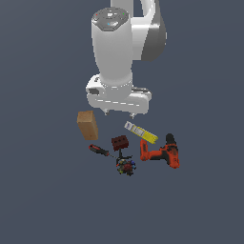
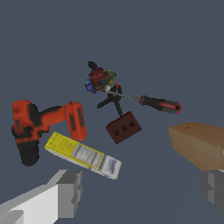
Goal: Pick up a designated object from a clutter of objects.
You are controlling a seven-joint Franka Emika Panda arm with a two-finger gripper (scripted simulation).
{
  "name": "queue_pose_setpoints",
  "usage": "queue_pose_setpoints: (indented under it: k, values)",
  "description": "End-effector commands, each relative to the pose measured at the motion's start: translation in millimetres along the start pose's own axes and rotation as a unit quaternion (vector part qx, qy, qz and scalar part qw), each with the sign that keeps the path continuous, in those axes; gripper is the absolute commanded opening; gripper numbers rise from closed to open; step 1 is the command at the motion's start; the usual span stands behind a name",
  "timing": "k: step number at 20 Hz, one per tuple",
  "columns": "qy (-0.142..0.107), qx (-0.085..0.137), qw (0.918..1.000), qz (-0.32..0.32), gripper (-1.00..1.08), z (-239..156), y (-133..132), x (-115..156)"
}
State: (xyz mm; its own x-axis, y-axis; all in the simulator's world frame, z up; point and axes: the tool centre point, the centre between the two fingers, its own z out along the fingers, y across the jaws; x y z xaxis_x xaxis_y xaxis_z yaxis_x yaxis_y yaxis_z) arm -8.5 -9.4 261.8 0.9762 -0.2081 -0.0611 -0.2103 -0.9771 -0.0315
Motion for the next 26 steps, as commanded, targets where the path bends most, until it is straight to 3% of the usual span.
queue_pose_setpoints:
  k: [1,7,13,19,26]
  values:
    - [0.001,0.000,0.9996,0.028,1.00,10.7,-0.4,2.2]
    - [0.005,0.000,0.9944,0.106,1.00,39.8,-0.9,7.1]
    - [0.010,0.000,0.9830,0.183,1.00,68.8,-0.7,10.1]
    - [0.015,0.000,0.9657,0.259,1.00,97.5,0.4,11.3]
    - [0.021,0.000,0.9379,0.346,1.00,130.2,2.6,10.4]
